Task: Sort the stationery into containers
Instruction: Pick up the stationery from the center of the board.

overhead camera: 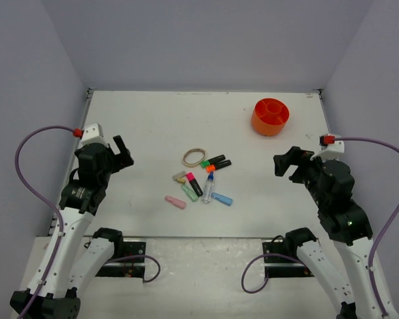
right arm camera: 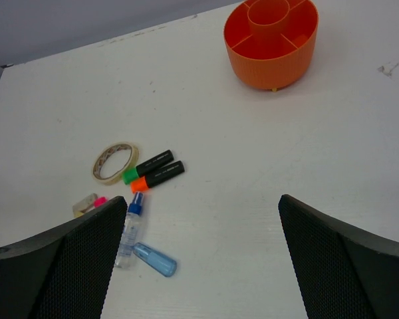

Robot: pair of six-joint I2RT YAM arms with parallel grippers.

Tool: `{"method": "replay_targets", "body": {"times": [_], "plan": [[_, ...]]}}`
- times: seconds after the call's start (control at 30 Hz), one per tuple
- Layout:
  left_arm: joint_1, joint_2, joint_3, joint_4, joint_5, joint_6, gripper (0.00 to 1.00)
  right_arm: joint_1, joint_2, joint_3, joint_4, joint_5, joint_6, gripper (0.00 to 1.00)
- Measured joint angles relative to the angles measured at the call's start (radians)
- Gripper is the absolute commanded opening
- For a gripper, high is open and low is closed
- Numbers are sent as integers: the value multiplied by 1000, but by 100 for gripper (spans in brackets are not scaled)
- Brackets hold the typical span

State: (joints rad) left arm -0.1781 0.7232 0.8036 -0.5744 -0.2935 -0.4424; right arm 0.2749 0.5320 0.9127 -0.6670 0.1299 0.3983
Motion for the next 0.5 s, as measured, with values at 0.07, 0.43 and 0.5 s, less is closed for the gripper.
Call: {"method": "replay_targets", "body": {"times": [0.07,0.43,0.5], "plan": [[1,2,0,-4,-9,-6,100,0,-1,-5,4,-9,1,99],[-2,9,13,3,64,-21,100,0,-31,-20,47,-156,81,99],[-59,69,35,1,56,-43,100,0,-29,-20,51,-189,90,99]]}}
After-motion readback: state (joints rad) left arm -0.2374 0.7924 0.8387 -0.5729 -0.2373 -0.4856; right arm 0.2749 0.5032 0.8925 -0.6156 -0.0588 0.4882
